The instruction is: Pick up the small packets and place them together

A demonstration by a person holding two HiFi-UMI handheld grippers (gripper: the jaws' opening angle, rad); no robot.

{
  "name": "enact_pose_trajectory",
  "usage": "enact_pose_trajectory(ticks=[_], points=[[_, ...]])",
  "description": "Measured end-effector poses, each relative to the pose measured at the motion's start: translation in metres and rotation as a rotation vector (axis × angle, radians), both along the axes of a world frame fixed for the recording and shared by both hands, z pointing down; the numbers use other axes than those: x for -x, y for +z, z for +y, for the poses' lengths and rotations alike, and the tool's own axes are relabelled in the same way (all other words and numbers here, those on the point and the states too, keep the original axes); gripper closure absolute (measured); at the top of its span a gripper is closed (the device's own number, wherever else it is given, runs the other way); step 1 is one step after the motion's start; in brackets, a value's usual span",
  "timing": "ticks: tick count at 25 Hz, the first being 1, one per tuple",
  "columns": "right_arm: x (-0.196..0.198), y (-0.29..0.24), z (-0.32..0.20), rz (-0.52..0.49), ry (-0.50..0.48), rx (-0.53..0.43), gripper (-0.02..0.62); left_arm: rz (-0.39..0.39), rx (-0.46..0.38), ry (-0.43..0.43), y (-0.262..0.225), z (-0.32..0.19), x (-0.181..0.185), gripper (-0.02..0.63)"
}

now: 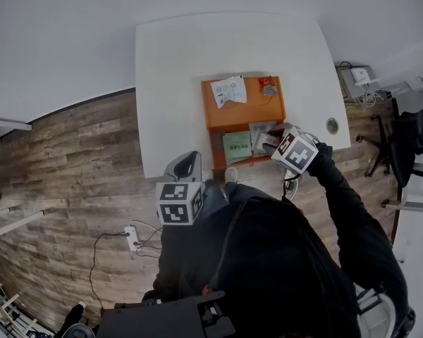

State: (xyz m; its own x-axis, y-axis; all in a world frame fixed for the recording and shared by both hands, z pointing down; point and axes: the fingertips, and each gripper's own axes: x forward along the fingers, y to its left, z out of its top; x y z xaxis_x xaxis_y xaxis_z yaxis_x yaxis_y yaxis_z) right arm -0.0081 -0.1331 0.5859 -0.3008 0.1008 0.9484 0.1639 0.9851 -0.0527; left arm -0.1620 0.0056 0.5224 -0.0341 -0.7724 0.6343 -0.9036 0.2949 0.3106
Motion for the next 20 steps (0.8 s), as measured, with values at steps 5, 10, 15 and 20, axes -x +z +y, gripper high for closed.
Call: enact_pose_trajectory(ticks=[5, 10, 15, 20], points=[[-0.002, 0.016, 0.000, 0.067, -0.037, 0.004, 0.453, 0.002, 0.007, -0.014, 0.001, 0.004, 0.002, 0.606], [-0.003, 0.026, 0.002, 0.113, -0.051, -0.024, 0.456, 0.006, 0.011, -0.012, 0.002, 0.005, 0.003, 0.606], [-0.006, 0.031, 0.000, 0.151, -0.074, -0.066, 0.476, 0.009, 0.017, 0.002, 0.006, 0.003, -0.002, 0.606], [-0.005, 0.021, -0.005, 0.120, -0.018, -0.090, 0.565, 0.016, 0.025, 0.029, 0.007, 0.001, -0.006, 0.606]])
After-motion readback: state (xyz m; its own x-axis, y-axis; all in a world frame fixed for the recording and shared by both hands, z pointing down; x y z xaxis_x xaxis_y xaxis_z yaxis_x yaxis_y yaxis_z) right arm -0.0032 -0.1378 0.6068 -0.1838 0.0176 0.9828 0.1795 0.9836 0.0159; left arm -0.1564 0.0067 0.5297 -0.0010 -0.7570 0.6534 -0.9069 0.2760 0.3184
